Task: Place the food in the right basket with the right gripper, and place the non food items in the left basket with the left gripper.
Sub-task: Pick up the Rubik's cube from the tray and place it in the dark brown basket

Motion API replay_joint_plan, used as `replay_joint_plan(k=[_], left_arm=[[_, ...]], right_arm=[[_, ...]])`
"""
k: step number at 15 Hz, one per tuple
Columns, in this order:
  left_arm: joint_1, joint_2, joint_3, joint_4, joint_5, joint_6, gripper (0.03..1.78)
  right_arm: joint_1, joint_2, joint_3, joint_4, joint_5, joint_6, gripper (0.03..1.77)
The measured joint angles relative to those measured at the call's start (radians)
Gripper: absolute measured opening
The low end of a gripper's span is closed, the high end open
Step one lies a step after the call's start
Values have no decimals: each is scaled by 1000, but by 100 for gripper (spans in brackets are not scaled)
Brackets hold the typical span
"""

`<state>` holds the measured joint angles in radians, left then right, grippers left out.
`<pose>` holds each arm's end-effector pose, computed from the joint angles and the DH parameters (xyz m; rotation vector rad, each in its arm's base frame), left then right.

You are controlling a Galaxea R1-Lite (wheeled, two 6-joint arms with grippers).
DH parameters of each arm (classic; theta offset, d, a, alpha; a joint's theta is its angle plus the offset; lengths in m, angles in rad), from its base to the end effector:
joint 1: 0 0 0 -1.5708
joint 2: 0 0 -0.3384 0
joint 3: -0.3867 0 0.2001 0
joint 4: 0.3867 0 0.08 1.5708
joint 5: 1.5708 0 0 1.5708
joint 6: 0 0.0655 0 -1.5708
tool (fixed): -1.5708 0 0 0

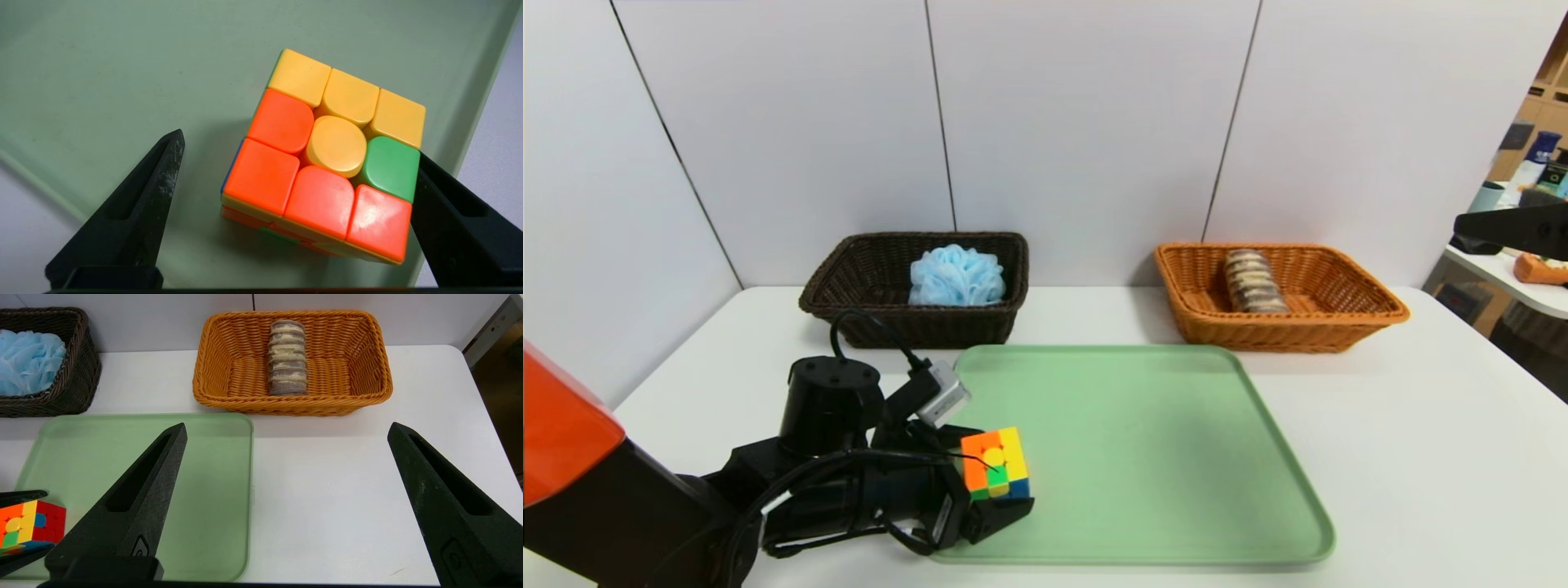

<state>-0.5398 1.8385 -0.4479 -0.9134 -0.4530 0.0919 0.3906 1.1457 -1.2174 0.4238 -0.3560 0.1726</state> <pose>0.2601 -0.1892 0.0938 0.1041 0.4516 -0.9955 0.1683 0.0446 0.3481 0.0426 0.3294 0.0058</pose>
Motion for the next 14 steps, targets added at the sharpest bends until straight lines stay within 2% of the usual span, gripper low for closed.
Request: replay_joint_plan(k=[13, 14], left_arm=[[-3, -2, 3, 0, 1, 0, 169], [-3, -2, 4, 0, 2, 0, 158]], right_arm=[[0, 3, 1, 2, 0, 0, 169], [0, 3, 1, 2, 0, 0, 169]])
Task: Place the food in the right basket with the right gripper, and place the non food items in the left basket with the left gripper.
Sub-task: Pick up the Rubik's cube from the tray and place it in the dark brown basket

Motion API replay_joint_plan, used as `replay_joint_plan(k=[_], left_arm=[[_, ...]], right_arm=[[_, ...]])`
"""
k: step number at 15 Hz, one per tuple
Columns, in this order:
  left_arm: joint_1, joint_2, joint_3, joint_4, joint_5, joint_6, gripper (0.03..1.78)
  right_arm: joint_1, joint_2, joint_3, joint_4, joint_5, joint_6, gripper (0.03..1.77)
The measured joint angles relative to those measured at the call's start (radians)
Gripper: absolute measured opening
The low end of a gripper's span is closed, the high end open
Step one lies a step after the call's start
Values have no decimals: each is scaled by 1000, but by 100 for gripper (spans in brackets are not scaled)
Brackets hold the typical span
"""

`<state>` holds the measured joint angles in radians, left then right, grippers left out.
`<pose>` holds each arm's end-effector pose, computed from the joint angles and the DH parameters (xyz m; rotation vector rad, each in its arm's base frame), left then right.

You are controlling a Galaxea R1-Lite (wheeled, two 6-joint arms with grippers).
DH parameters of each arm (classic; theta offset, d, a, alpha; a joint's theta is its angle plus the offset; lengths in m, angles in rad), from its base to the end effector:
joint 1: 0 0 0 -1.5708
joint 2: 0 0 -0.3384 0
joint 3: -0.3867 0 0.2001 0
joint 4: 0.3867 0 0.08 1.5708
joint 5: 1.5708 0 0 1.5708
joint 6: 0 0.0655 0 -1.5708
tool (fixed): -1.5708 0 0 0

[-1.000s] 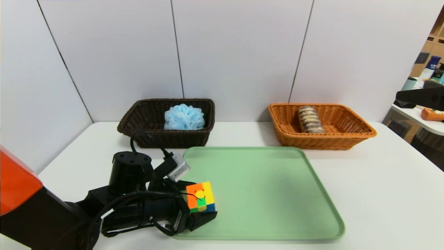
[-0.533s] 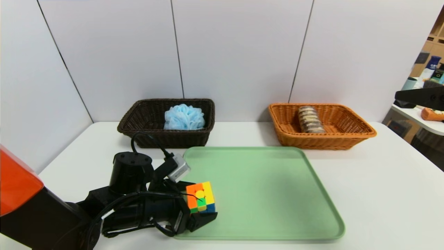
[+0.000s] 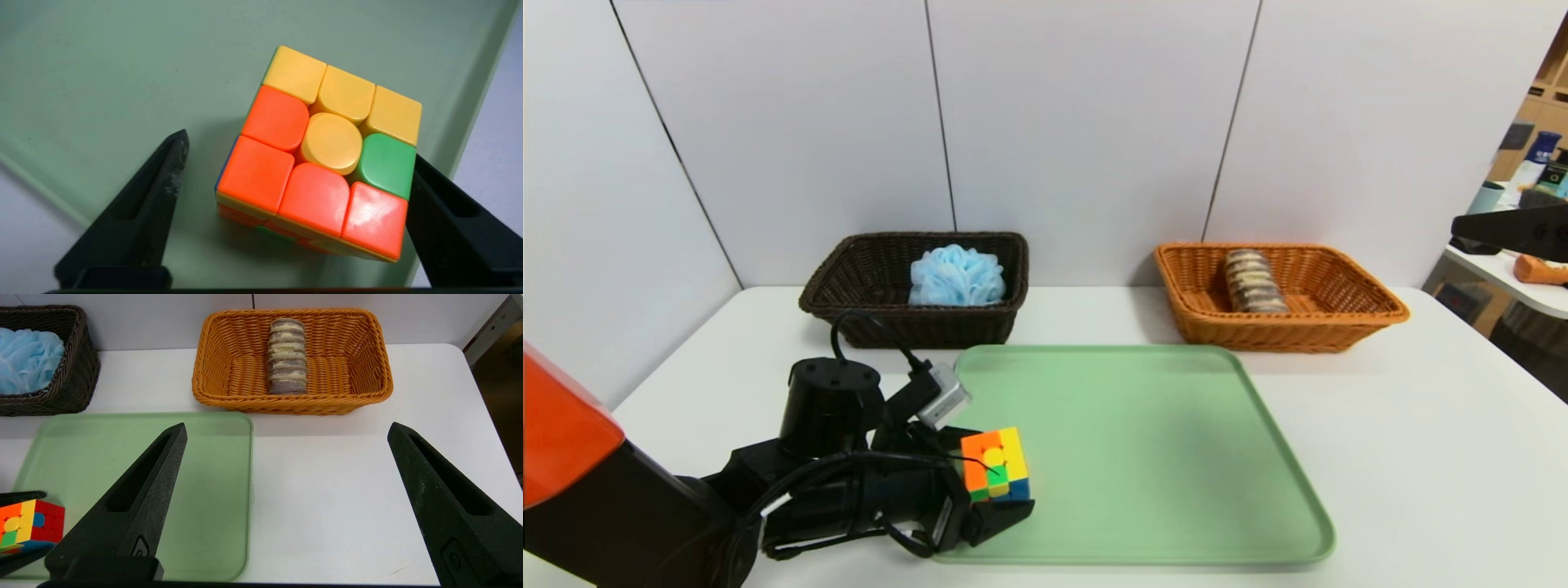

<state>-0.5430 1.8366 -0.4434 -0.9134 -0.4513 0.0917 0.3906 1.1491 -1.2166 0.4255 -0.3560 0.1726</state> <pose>0.2585 -0.1894 0.0933 0.1053 0.4543 -0.9969 0.1693 0.0450 0.3470 0.0404 0.3349 0.0054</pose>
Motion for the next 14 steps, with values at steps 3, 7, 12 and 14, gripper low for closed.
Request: replay_joint_plan(k=[3, 7, 12, 14], left_arm=[[0, -2, -2, 0, 0, 0, 110], [-1, -3, -3, 0, 0, 0, 99], [-1, -22, -14, 1, 0, -14, 99], [-2, -51, -50, 9, 6, -49, 98]], right_arm=[[0, 0, 1, 0, 0, 1, 169], [0, 0, 5, 0, 0, 0, 169], [0, 0, 8, 0, 0, 0, 169], [0, 1, 8, 0, 1, 0, 169]])
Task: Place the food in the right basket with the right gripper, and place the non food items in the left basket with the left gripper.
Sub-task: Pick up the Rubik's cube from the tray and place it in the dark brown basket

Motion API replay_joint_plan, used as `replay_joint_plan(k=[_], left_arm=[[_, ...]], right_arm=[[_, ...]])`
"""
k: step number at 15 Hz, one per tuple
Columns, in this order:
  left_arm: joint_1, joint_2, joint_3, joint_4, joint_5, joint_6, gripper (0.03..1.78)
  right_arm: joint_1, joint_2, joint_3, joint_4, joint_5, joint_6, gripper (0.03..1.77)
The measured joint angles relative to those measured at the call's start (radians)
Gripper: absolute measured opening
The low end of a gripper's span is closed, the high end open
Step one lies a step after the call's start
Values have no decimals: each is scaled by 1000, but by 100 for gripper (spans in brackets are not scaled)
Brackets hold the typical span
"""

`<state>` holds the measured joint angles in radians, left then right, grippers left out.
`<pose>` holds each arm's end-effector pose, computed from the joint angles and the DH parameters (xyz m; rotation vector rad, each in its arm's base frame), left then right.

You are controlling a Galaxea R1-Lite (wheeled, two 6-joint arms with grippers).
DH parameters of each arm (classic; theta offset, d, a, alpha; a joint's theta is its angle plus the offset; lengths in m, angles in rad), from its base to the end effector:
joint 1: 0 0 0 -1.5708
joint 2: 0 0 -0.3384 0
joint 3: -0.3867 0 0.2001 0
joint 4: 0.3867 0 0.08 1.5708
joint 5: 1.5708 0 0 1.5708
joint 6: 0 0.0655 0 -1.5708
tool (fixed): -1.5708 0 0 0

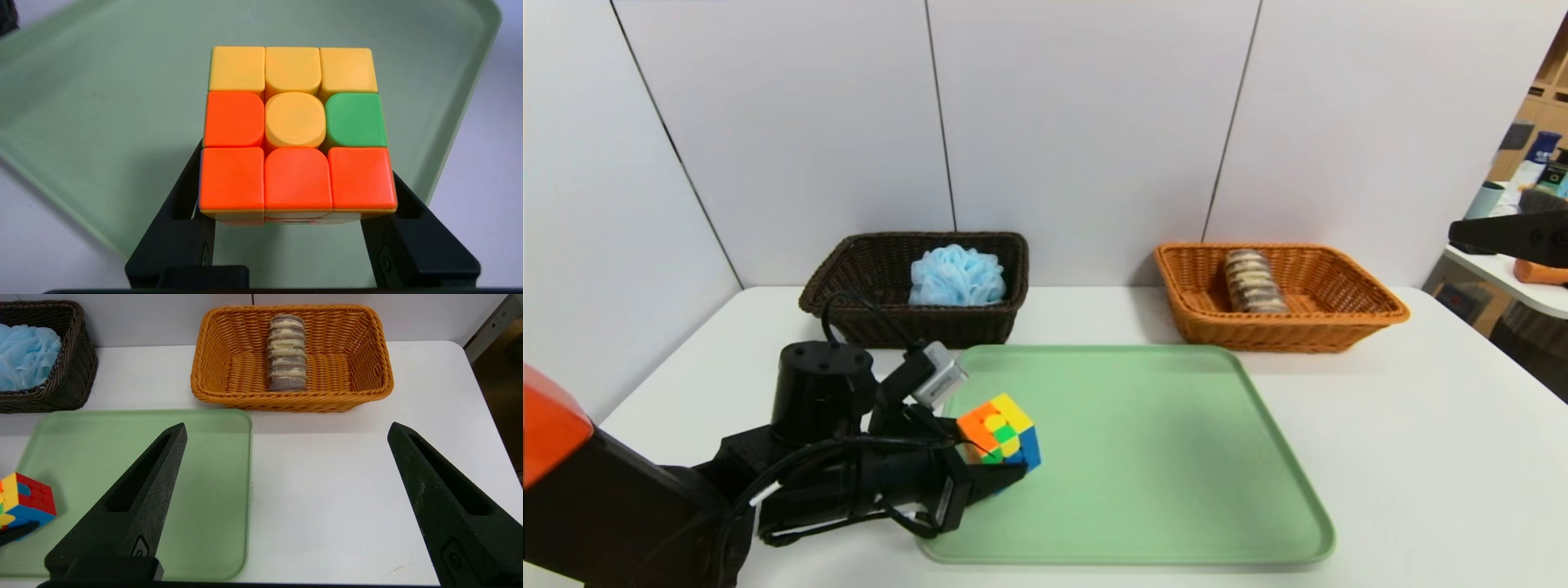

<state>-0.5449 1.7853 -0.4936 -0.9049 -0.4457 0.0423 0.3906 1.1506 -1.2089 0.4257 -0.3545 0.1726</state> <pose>0.2628 -0.1923 0.1208 0.0583 0.3817 -0.9862 0.1701 0.0454 0.3443 0.0372 0.3438 0.0061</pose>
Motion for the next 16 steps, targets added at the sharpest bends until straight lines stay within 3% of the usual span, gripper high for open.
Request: replay_joint_plan(k=[5, 8, 12, 16], left_arm=[[9, -78, -207, 81, 102, -101, 98], [61, -99, -417, 218, 198, -153, 98], [261, -50, -670, 477, 285, -162, 98], [425, 52, -774, 514, 313, -103, 98]], right_arm=[[0, 4, 3, 3, 11, 1, 169], [0, 4, 10, 5, 11, 1, 169], [-1, 4, 28, 7, 11, -1, 169], [-79, 30, 61, 6, 11, -12, 169]])
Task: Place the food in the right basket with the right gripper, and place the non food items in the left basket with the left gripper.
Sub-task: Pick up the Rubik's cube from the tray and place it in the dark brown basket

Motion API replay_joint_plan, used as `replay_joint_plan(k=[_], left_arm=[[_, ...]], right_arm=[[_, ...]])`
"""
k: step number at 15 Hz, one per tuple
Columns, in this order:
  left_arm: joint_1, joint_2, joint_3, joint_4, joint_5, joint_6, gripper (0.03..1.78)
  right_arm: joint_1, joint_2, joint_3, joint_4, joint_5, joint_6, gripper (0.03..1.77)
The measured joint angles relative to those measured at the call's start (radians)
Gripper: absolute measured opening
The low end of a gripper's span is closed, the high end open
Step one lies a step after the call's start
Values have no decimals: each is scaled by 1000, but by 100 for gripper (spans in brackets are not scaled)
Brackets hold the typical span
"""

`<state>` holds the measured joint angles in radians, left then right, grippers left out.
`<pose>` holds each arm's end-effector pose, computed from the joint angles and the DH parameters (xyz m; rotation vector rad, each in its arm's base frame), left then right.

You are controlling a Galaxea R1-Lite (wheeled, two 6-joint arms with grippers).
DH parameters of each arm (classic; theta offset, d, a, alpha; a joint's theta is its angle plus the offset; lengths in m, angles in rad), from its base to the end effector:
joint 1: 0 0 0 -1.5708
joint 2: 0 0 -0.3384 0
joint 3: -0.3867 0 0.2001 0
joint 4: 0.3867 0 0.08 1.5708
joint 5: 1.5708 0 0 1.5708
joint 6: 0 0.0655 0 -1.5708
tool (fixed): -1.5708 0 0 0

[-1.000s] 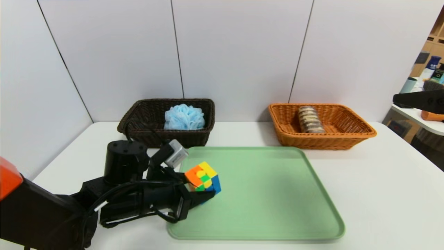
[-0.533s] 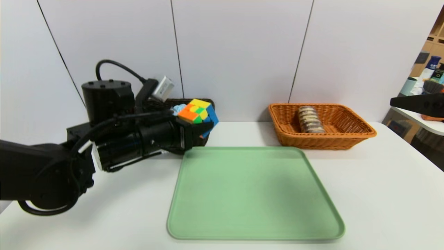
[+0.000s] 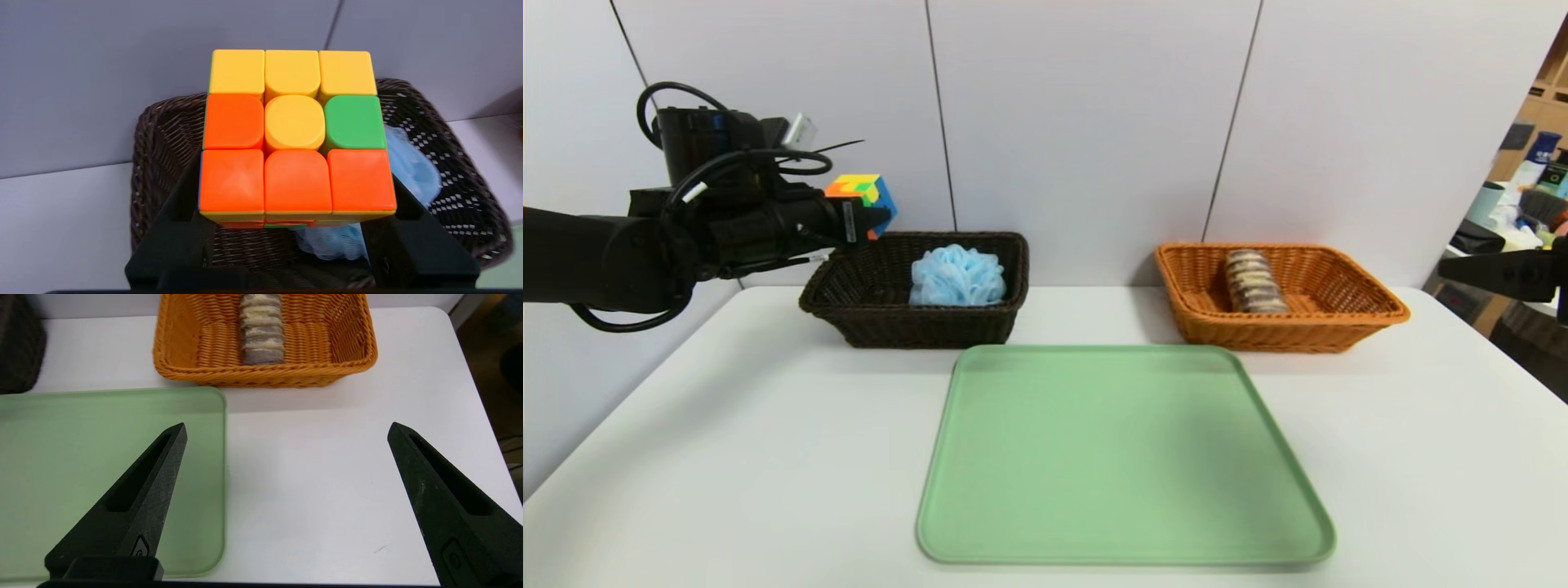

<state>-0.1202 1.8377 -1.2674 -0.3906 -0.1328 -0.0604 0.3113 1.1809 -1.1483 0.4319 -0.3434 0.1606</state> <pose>0.4244 -0.0600 0.2640 -0.0611 0.1877 -0.2468 0.1836 0.0359 0.3189 0.0086 0.4355 -0.0666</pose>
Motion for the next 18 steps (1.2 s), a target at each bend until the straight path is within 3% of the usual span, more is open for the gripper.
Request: replay_joint_plan(k=[3, 9, 18], left_arm=[[19, 32, -11, 4, -1, 3, 98], [21, 75, -13, 3, -2, 16, 98], [21, 117, -10, 0, -2, 43, 103]], right_arm=[[-69, 40, 20, 36, -8, -23, 169], [-119, 63, 19, 268, -8, -26, 169], [-181, 66, 17, 270, -1, -19, 170]])
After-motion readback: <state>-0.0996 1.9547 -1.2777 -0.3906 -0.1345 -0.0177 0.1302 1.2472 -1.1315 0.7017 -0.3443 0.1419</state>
